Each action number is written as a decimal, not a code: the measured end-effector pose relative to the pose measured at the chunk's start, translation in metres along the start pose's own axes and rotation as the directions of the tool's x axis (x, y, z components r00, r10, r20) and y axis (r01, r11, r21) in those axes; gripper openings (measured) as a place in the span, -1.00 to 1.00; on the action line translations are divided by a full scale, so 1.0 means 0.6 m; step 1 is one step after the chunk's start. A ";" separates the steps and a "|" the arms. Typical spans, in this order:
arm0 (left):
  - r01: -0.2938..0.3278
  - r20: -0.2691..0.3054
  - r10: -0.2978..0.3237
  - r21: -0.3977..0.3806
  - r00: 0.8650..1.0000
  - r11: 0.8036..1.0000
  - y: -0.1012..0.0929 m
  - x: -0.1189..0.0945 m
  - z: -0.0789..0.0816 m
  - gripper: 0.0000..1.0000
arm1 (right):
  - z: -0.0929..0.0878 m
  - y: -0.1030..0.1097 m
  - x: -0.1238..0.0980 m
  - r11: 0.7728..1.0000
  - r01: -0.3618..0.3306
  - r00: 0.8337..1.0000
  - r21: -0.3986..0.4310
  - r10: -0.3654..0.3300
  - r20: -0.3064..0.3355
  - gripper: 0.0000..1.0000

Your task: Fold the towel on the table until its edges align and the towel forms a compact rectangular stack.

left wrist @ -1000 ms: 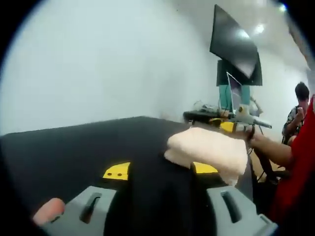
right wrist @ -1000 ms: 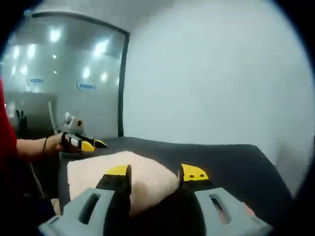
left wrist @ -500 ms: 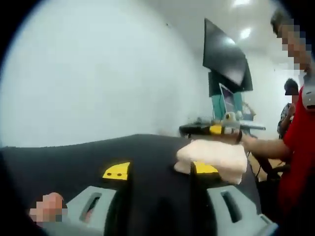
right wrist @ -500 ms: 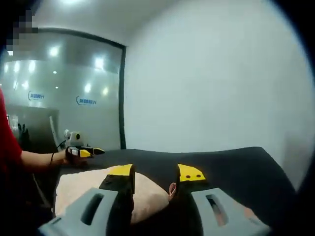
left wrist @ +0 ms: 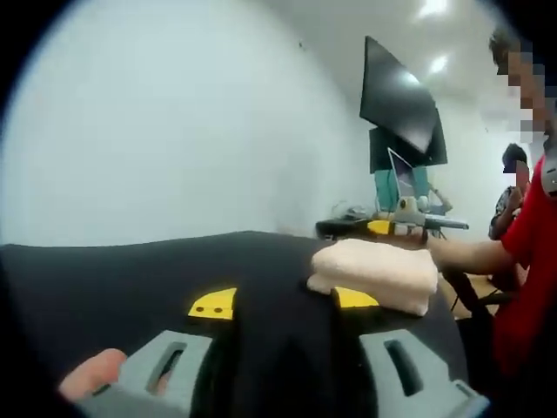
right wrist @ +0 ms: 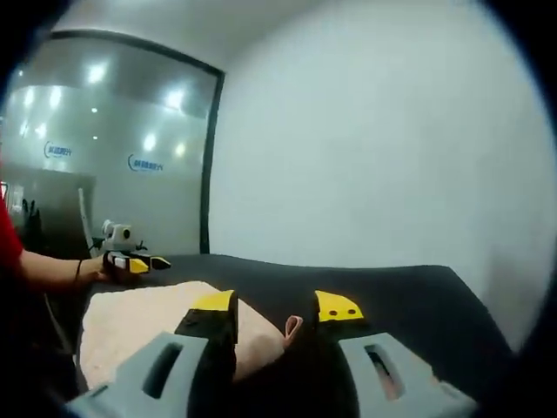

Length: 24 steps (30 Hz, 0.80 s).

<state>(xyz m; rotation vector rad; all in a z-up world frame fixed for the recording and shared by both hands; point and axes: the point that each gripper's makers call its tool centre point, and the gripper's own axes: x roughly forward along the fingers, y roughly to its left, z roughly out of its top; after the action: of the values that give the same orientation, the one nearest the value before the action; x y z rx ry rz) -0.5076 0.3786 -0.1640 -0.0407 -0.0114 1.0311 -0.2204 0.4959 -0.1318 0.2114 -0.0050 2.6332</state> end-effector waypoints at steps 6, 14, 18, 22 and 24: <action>-0.033 -0.018 0.033 -0.024 0.999 0.999 0.017 -0.001 -0.008 -0.22 | -0.018 0.003 0.001 1.000 0.009 0.999 0.003 -0.009 -0.051 -0.40; -0.035 0.003 0.035 -0.037 0.999 0.999 0.019 0.000 -0.002 -0.22 | -0.013 0.000 0.001 1.000 0.003 0.999 0.006 -0.003 -0.038 -0.40; -0.032 -0.004 0.032 -0.038 0.999 0.999 0.019 0.002 -0.004 -0.23 | -0.013 -0.004 0.003 1.000 0.002 1.000 0.012 -0.001 -0.031 -0.41; -0.036 0.000 0.036 -0.040 0.999 0.999 0.022 0.001 -0.004 -0.23 | -0.019 0.003 0.003 1.000 -0.001 0.999 -0.011 0.000 -0.048 -0.41; -0.038 -0.001 0.038 -0.039 0.999 0.999 0.021 0.001 -0.004 -0.23 | -0.020 -0.002 0.003 1.000 0.005 0.999 -0.015 -0.005 -0.052 -0.42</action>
<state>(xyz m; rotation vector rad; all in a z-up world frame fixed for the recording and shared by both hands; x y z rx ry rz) -0.5180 0.3853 -0.1671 -0.0769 -0.0301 1.0693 -0.2232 0.4983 -0.1435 0.1371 -0.0064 2.6320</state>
